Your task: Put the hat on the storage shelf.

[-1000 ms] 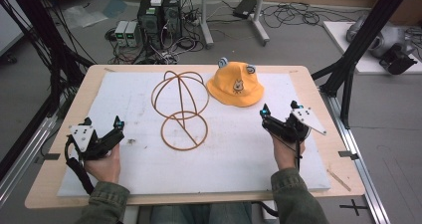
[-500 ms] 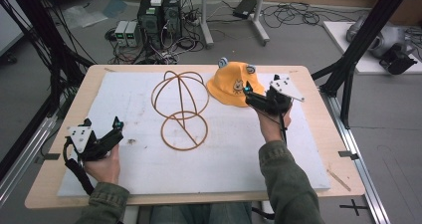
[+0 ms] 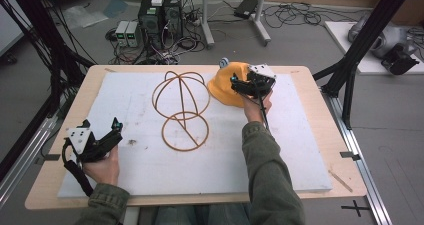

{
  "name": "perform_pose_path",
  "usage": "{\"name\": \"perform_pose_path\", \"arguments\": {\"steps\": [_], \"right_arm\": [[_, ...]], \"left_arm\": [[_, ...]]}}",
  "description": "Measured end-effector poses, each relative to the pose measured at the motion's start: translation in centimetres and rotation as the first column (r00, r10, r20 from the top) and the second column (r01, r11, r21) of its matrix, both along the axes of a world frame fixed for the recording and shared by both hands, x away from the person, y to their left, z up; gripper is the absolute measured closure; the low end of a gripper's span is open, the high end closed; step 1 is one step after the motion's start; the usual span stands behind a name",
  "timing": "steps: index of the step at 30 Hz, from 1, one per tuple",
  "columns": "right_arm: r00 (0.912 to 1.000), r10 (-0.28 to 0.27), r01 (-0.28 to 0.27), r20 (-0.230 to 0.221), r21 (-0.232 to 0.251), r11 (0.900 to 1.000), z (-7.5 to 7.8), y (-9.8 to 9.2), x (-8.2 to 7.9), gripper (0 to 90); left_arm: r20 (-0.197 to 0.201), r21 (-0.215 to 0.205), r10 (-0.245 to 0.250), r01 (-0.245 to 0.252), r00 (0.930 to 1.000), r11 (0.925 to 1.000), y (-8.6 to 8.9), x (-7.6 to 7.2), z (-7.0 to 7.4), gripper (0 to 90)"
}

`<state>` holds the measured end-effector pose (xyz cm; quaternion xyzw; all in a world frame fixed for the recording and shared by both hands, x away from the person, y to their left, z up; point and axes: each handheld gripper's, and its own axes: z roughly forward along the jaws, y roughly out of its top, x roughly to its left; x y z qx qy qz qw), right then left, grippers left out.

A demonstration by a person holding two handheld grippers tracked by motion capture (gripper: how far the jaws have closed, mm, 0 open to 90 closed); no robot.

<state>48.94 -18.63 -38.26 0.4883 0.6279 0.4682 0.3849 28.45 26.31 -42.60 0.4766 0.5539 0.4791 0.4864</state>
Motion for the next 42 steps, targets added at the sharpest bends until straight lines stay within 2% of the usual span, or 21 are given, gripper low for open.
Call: {"name": "perform_pose_path", "arguments": {"steps": [1,4,6,8,10,11,12,13,14,15,17,18,19,21,25,28,36,42], "right_arm": [[1.0000,0.000,0.000,0.000,0.000,1.000,0.0,0.0,0.0,4.1],[0.9994,-0.003,0.003,-0.035,0.018,1.000,-1.7,0.3,1.0,4.1],[0.9989,-0.003,0.003,-0.048,0.004,1.000,-2.9,1.1,1.5,4.4],[0.9989,-0.010,0.008,-0.047,-0.033,0.999,-3.4,1.6,1.5,6.2],[0.9990,-0.010,0.008,-0.043,-0.041,0.999,-3.5,1.6,1.6,9.1],[0.9986,-0.013,0.011,-0.051,-0.040,0.999,-3.5,1.7,1.5,31.3],[0.9986,-0.013,0.011,-0.051,-0.040,0.999,-3.5,1.7,1.5,31.3],[0.9980,-0.021,0.020,-0.059,-0.021,1.000,-3.3,1.6,1.4,50.5],[0.9980,-0.021,0.020,-0.059,-0.021,1.000,-3.3,1.6,1.4,50.5],[0.9964,-0.045,0.043,-0.072,-0.027,0.999,-3.3,1.5,1.4,66.2],[0.9955,-0.047,0.045,-0.083,-0.023,0.999,-3.4,1.5,1.5,68.2],[0.9932,-0.050,0.051,-0.105,0.008,0.999,-3.6,1.1,1.7,75.8],[0.9932,-0.050,0.051,-0.105,0.008,0.999,-3.6,1.1,1.7,75.8],[0.9923,-0.047,0.051,-0.115,0.036,0.998,-3.7,0.9,1.7,84.8],[0.9931,-0.063,0.063,-0.099,-0.005,0.998,-3.6,1.2,1.6,87.7],[0.9924,-0.077,0.076,-0.096,-0.006,0.997,-3.6,1.1,1.6,87.8],[0.9915,-0.086,0.089,-0.098,0.021,0.996,-3.2,0.7,1.4,87.7],[0.9938,-0.084,0.088,-0.073,0.052,0.995,-1.9,0.2,0.7,87.7]], "left_arm": [[-0.003,0.003,0.002,-0.002,1.0000,1.0000,0.1,0.0,0.0,11.0],[-0.011,0.009,0.006,-0.006,0.9999,0.9999,0.1,0.0,-0.2,11.1],[-0.017,0.009,0.008,-0.007,0.9998,0.9999,0.2,0.0,-0.3,11.1],[-0.013,0.005,0.010,-0.010,0.9999,0.9999,0.3,0.0,-0.3,11.1],[-0.015,0.007,0.011,-0.011,0.9998,0.9999,0.3,0.0,-0.3,11.1],[-0.016,0.008,0.011,-0.011,0.9998,0.9999,0.3,0.0,-0.3,11.7],[-0.018,0.008,0.010,-0.010,0.9998,0.9999,0.3,-0.1,-0.3,11.7],[-0.019,0.011,0.008,-0.007,0.9998,0.9999,0.4,-0.1,-0.4,12.1],[-0.019,0.011,0.006,-0.006,0.9998,0.9999,0.4,-0.1,-0.4,12.1],[-0.019,0.010,0.005,-0.005,0.9998,0.9999,0.4,0.0,-0.4,12.1],[-0.018,0.012,0.006,-0.006,0.9998,0.9999,0.4,-0.1,-0.4,12.1],[-0.017,0.011,0.006,-0.006,0.9998,0.9999,0.4,-0.1,-0.4,12.1],[-0.016,0.011,0.006,-0.006,0.9999,0.9999,0.4,-0.1,-0.4,12.1],[-0.015,0.011,0.006,-0.006,0.9999,0.9999,0.4,-0.1,-0.4,12.1],[-0.016,0.014,0.004,-0.004,0.9999,0.9999,0.3,0.0,-0.4,12.1],[-0.018,0.014,0.001,-0.001,0.9998,0.9999,0.3,-0.1,-0.4,12.1],[-0.017,0.009,-0.001,0.001,0.9999,1.0000,0.2,0.0,-0.4,12.1],[-0.023,0.012,-0.008,0.009,0.9997,0.9999,0.1,0.0,-0.5,12.1]]}}
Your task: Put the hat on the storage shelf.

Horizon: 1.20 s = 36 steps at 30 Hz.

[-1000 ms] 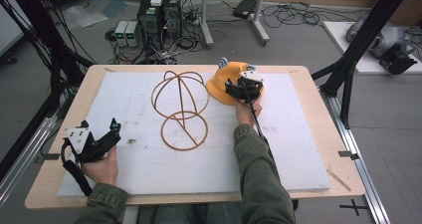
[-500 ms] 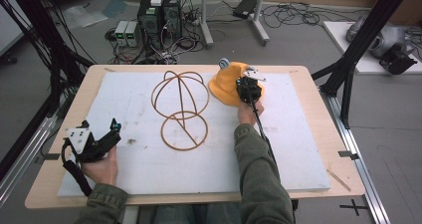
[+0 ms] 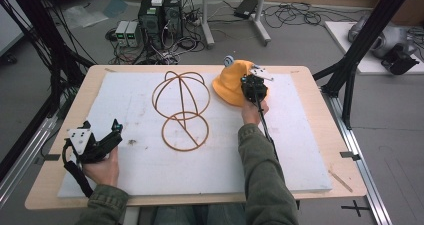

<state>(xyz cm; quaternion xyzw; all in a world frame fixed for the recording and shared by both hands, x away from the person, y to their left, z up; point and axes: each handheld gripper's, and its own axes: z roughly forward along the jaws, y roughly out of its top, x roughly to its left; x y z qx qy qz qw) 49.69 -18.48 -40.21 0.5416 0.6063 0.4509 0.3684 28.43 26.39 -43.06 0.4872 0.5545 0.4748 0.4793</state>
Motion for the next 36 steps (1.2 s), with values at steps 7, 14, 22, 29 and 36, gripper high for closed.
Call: {"name": "perform_pose_path", "arguments": {"steps": [7,14,22,29,36], "right_arm": [[0.9982,-0.019,0.017,0.057,0.048,0.999,3.2,-1.6,-1.7,87.7],[0.9893,-0.058,0.044,0.134,0.104,0.994,7.5,-4.5,-4.3,87.6],[0.9405,0.024,-0.071,0.339,0.128,0.989,11.2,-4.7,-7.2,87.5],[0.9055,0.120,-0.178,0.407,0.108,0.978,13.9,-3.4,-9.4,87.4],[0.8515,0.232,-0.311,0.470,0.098,0.945,17.1,-1.6,-12.0,86.7]], "left_arm": [[0.000,-0.004,0.002,-0.002,1.0000,1.0000,0.0,0.0,0.0,12.1],[0.007,-0.005,-0.009,0.009,0.9999,0.9999,-0.3,0.0,0.2,12.1],[0.010,-0.010,-0.020,0.020,0.9997,0.9997,-0.4,0.0,0.3,12.1],[0.013,-0.008,-0.023,0.023,0.9996,0.9997,-0.5,0.0,0.3,12.1],[0.010,-0.007,-0.025,0.025,0.9996,0.9997,-0.7,0.0,0.3,12.1]]}}
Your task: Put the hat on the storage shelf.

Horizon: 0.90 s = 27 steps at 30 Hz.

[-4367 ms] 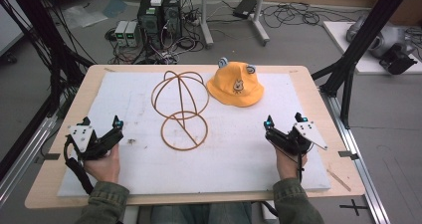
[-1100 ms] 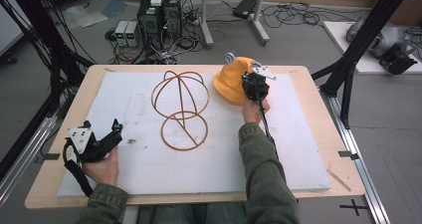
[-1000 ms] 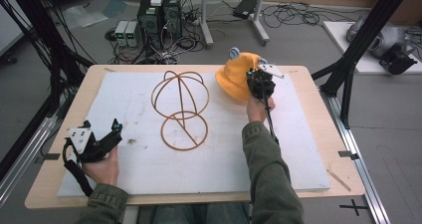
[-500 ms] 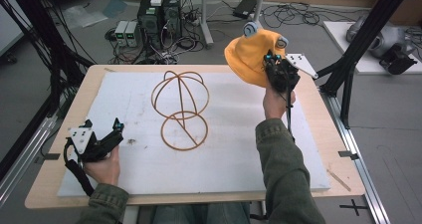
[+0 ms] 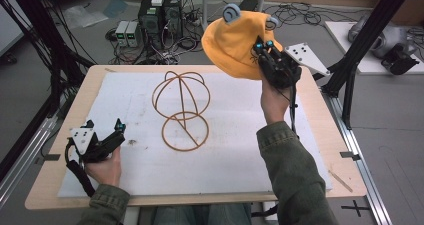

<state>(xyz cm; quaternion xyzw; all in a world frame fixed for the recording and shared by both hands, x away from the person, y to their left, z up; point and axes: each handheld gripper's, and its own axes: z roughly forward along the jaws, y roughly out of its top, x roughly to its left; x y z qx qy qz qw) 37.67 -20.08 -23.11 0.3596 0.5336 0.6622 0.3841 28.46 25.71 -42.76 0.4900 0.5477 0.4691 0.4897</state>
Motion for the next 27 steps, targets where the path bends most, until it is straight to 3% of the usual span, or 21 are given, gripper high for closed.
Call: {"name": "perform_pose_path", "arguments": {"steps": [3,10,11,13,14,18,19,20,25,27], "right_arm": [[0.9962,0.084,-0.084,0.021,-0.016,0.996,1.1,1.4,-1.2,86.7],[0.9716,0.236,-0.236,0.016,-0.003,0.972,2.0,4.5,-2.2,87.2],[0.9600,0.279,-0.279,0.016,-0.006,0.960,1.9,5.5,-2.3,87.2],[0.9549,0.297,-0.297,0.014,-0.005,0.955,1.9,5.8,-2.4,87.2],[0.9427,0.333,-0.333,0.012,-0.009,0.943,1.8,6.5,-2.5,87.2],[0.9076,0.420,-0.420,-0.007,-0.044,0.907,1.6,8.9,-2.7,87.3],[0.8938,0.448,-0.449,-0.029,-0.061,0.892,1.3,9.6,-2.6,87.4],[0.8938,0.448,-0.449,-0.029,-0.061,0.892,1.3,9.6,-2.6,87.4],[0.8712,0.483,-0.490,-0.086,-0.082,0.868,0.1,10.5,-2.2,87.4],[0.8678,0.487,-0.495,-0.099,-0.082,0.865,-0.6,10.5,-2.2,87.4]], "left_arm": [[-0.006,0.006,-0.005,0.005,1.0000,1.0000,-0.1,0.0,0.0,12.1],[-0.004,-0.001,-0.006,0.006,1.0000,1.0000,-0.1,0.1,-0.1,12.1],[-0.007,0.000,-0.005,0.005,1.0000,1.0000,-0.1,0.1,-0.1,12.1],[-0.011,-0.002,-0.004,0.004,0.9999,1.0000,0.0,0.1,-0.1,12.1],[-0.009,-0.003,-0.004,0.004,0.9999,1.0000,0.0,0.1,-0.1,12.1],[-0.010,-0.007,-0.002,0.002,1.0000,1.0000,0.1,0.1,-0.1,12.1],[-0.009,-0.007,-0.002,0.002,1.0000,1.0000,0.1,0.1,-0.1,12.1],[-0.012,-0.010,-0.002,0.002,0.9999,1.0000,0.1,0.1,-0.1,12.1],[-0.011,-0.015,0.002,-0.002,0.9999,0.9999,0.3,0.1,-0.2,12.1],[-0.010,-0.020,0.006,-0.006,0.9999,0.9998,0.4,0.1,-0.2,12.1]]}}
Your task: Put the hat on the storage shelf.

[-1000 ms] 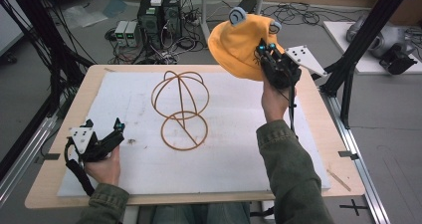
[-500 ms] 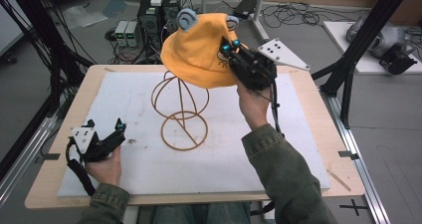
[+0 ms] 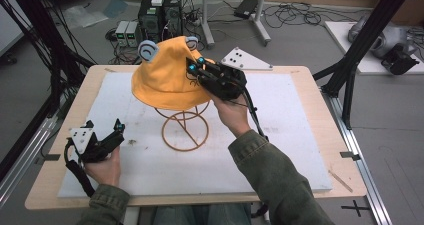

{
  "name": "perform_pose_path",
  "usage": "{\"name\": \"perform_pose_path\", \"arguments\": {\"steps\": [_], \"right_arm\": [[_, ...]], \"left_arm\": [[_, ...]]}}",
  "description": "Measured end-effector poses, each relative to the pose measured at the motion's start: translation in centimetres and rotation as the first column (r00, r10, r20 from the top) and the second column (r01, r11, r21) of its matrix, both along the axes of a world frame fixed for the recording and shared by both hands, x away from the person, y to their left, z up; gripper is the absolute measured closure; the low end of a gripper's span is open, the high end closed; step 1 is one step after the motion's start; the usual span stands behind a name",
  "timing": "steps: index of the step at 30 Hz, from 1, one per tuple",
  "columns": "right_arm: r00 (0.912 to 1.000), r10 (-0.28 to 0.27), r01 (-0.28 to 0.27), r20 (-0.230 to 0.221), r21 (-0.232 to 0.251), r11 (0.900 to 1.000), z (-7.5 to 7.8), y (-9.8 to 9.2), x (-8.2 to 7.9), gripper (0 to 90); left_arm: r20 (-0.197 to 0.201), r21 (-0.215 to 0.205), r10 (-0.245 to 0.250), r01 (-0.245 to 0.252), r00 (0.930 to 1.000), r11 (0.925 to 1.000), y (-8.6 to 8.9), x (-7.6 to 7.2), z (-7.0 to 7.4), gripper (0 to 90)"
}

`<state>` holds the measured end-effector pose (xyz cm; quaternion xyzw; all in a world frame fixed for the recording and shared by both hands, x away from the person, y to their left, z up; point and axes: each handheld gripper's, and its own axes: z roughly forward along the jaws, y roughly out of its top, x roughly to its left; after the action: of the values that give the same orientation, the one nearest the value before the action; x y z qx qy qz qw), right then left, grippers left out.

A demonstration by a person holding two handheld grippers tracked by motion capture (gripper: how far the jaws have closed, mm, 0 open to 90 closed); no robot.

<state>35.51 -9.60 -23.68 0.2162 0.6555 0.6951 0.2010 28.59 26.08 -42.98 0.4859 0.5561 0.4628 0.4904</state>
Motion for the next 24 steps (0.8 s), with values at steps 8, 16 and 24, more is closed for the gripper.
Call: {"name": "perform_pose_path", "arguments": {"steps": [8,16,24], "right_arm": [[0.9988,-0.001,-0.001,-0.048,-0.040,0.999,-3.2,0.1,-0.1,87.3],[0.9980,-0.009,0.007,-0.063,-0.031,0.999,-4.3,-0.3,-0.1,87.2],[0.9971,-0.004,0.003,-0.076,-0.017,1.000,-4.4,-0.7,0.0,69.7]], "left_arm": [[-0.005,0.002,-0.003,0.003,1.0000,1.0000,0.0,0.0,0.0,12.1],[-0.014,0.007,-0.006,0.006,0.9999,1.0000,0.0,0.0,-0.1,12.1],[-0.015,0.009,-0.003,0.003,0.9999,1.0000,-0.1,0.0,-0.1,12.1]]}}
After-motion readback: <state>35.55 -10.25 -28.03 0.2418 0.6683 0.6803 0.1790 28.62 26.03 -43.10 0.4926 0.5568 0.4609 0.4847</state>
